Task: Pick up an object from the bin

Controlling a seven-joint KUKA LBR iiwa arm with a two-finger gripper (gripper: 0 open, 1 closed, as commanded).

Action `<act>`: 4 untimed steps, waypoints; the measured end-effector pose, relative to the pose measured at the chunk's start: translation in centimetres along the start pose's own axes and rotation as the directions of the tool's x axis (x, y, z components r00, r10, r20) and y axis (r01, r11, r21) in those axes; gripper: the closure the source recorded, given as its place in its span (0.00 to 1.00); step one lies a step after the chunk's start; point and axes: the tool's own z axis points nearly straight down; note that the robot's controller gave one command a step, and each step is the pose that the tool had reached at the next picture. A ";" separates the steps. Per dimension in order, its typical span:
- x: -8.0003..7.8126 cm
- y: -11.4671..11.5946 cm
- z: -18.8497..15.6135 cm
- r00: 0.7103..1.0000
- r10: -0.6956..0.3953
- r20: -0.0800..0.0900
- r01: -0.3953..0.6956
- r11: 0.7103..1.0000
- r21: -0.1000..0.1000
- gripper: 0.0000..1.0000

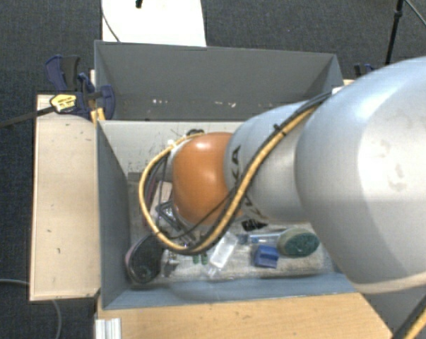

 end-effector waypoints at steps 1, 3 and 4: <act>0.4 -0.3 0.5 1.000 0.005 -0.016 -0.005 1.000 0.008 1.00; 0.4 -0.4 0.6 1.000 0.012 -0.017 -0.012 1.000 0.009 1.00; -0.5 0.6 -15.8 1.000 -0.014 -0.008 0.014 1.000 0.003 1.00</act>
Offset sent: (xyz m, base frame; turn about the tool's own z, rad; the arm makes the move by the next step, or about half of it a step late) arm 0.0000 0.0000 0.0000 0.0000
